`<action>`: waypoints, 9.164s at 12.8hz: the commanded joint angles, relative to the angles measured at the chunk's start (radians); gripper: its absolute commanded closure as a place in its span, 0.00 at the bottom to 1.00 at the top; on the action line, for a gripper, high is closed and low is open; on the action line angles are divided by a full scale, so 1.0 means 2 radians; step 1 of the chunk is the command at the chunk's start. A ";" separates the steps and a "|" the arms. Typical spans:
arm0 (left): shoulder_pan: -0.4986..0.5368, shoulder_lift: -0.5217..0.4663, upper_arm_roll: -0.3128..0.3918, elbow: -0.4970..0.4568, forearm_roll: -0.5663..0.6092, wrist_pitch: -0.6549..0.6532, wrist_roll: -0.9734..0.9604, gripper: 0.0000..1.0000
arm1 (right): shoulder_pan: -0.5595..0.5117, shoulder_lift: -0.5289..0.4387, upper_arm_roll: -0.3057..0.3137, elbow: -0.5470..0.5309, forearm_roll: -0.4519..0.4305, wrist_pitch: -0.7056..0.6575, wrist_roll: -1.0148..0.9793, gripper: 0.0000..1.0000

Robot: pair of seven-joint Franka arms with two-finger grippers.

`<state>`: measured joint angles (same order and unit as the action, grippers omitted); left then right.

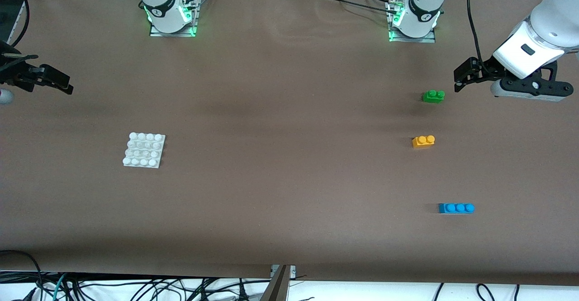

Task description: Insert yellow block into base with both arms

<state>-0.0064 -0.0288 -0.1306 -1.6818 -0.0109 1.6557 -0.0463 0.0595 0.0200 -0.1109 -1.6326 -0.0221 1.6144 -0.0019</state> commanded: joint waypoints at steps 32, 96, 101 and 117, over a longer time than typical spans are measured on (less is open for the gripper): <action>0.002 0.008 0.001 0.011 0.012 -0.009 0.006 0.00 | 0.000 0.000 0.002 0.003 0.001 -0.003 0.002 0.00; 0.002 0.008 0.002 0.011 0.012 -0.009 0.006 0.00 | -0.063 0.313 0.002 -0.071 0.149 0.250 -0.074 0.10; 0.002 0.008 0.002 0.011 0.012 -0.009 0.006 0.00 | -0.063 0.317 0.003 -0.071 0.149 0.249 -0.074 0.24; 0.006 0.008 0.001 0.012 0.012 -0.009 0.007 0.00 | -0.041 0.334 0.036 -0.053 0.174 0.251 -0.024 0.23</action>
<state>-0.0002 -0.0193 -0.1217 -1.6811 -0.0109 1.6553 -0.0463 -0.0415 0.6616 -0.0469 -1.7645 0.2991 2.1138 -0.0855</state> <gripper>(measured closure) 0.000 0.229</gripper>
